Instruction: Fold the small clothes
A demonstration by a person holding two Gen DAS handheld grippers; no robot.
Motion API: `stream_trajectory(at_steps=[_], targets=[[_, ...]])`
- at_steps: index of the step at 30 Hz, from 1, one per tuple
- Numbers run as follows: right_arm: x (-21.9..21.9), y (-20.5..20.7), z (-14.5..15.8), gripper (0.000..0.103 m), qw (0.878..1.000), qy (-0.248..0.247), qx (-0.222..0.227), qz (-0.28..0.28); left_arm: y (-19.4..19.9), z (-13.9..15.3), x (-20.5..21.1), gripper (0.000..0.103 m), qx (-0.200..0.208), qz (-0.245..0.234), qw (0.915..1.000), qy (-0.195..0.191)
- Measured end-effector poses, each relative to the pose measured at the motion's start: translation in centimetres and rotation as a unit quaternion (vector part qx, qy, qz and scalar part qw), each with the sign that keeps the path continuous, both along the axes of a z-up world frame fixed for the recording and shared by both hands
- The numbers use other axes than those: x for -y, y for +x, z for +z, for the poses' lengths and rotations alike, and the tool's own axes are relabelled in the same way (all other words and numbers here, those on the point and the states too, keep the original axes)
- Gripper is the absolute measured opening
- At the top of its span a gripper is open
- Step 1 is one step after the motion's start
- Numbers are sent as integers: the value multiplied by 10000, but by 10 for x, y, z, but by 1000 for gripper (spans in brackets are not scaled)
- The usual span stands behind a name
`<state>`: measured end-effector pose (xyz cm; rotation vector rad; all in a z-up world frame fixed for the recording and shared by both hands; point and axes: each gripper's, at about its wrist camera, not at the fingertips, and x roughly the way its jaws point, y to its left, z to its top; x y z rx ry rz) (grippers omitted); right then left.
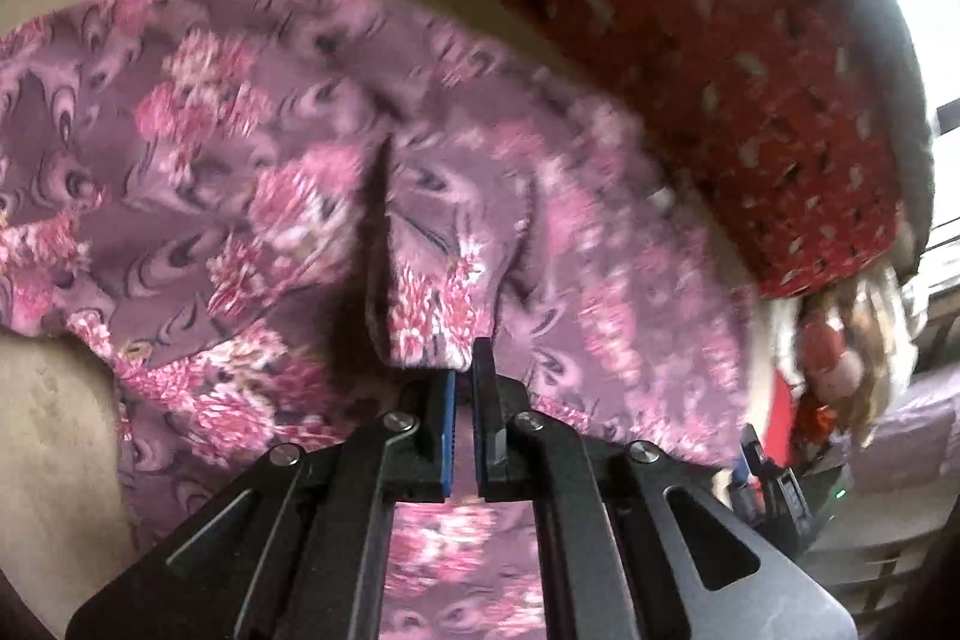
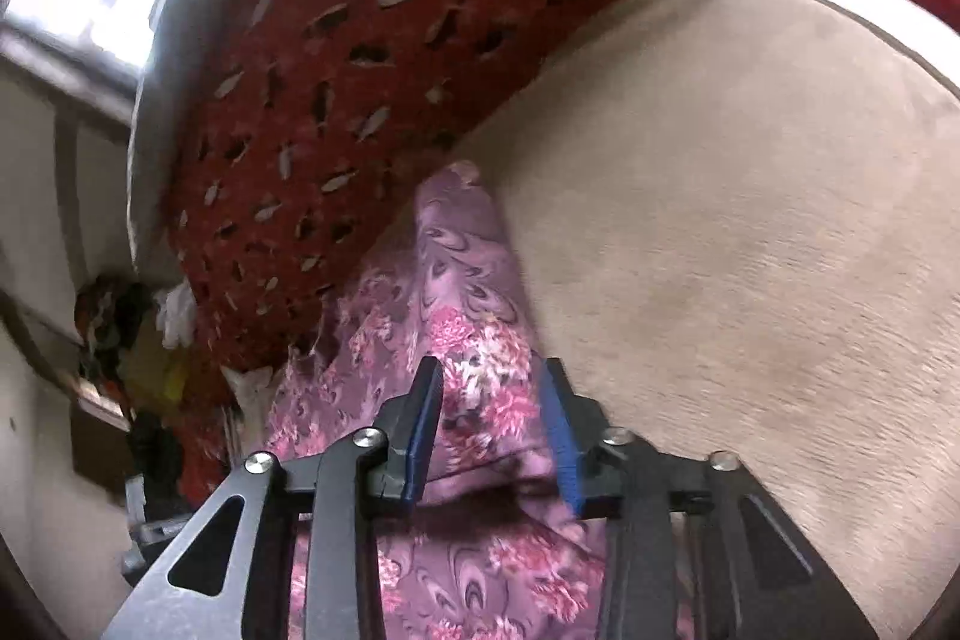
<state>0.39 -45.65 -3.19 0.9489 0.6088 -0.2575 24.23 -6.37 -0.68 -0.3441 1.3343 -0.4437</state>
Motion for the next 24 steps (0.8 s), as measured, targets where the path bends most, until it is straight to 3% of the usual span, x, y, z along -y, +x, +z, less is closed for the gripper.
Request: stream_trajectory(at_steps=[1,2,3,6,9,12,16,18,20,24], targets=[[-6,8,-3,6,9993,-230,-249,154,0,-5,0,3,-42,-44,9999,83],[-12,18,-10,5,9948,-603,-738,358,-1,-7,-1,4,-57,-80,9999,88],[-16,20,-11,5,9920,-844,-819,459,-3,-6,-3,4,-53,-113,9999,66],[-11,14,1,8,9927,-838,-815,296,-14,8,-15,4,-47,-221,9996,-153],[-14,7,23,11,9933,-1029,-493,156,-26,29,-26,4,255,-200,9984,-472],[-24,21,37,15,9913,-1209,-357,388,-26,44,-11,8,547,-340,9972,-390],[-40,47,21,23,9876,-1288,-614,661,-12,24,12,10,535,-414,9975,202],[-47,61,-5,24,9819,-1279,-1168,768,-5,0,16,10,260,-420,9978,441],[-57,58,-7,23,9772,-1732,-1005,712,-6,-9,9,10,292,-282,9990,204],[-62,58,-9,24,9721,-1999,-1017,690,-7,-10,3,10,334,-294,9990,78]])
